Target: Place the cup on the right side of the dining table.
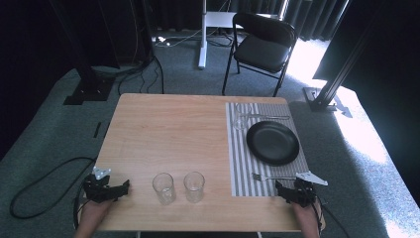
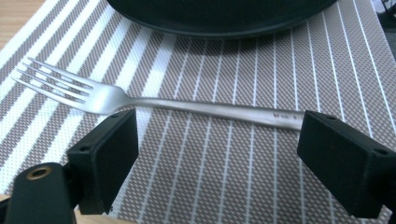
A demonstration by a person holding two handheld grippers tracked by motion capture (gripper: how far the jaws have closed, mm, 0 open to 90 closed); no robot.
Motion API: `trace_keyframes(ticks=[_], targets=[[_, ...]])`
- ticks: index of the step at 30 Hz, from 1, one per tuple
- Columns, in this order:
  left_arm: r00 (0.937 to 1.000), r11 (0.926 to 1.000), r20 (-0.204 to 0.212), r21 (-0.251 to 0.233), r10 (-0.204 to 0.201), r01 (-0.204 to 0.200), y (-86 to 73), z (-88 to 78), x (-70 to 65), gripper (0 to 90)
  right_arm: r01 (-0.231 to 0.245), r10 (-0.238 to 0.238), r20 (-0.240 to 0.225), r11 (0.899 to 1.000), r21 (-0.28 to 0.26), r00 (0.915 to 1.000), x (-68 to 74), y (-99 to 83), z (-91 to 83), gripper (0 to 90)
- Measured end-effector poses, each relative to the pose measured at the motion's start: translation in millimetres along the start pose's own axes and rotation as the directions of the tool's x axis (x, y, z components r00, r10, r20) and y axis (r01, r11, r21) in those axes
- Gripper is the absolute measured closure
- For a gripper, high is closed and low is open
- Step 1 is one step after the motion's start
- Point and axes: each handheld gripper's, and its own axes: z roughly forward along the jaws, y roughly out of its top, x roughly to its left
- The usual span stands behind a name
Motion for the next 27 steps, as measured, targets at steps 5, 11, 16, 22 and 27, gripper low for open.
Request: trace_keyframes(ticks=[5,11,16,22,27], targets=[[1.0000,1.0000,0.000,0.000,0.000,0.000,0.0,0.0,0.0,0.5,-0.005,0.005,0.022,1.000,0.001,0.9998,-5.4,-3.3,-2.6,12.1],[1.0000,1.0000,0.000,0.000,0.000,0.000,0.0,0.0,0.0,0.5,-0.014,0.013,0.060,1.000,0.015,0.9981,-16.4,-10.3,-7.2,12.1],[1.0000,1.0000,0.000,0.000,0.000,0.000,0.0,0.0,0.0,0.4,-0.027,0.025,0.067,1.000,0.016,0.9974,-20.6,-13.4,-9.6,12.1],[1.0000,1.0000,0.000,0.000,0.000,0.000,0.0,0.0,0.0,0.5,-0.019,0.017,0.077,1.000,0.022,0.9969,-21.9,-15.2,-7.7,12.1],[1.0000,1.0000,0.000,0.000,0.000,0.000,0.0,0.0,0.0,0.5,0.002,-0.004,0.097,1.000,0.023,0.9953,-19.7,-15.3,-5.5,12.0]])
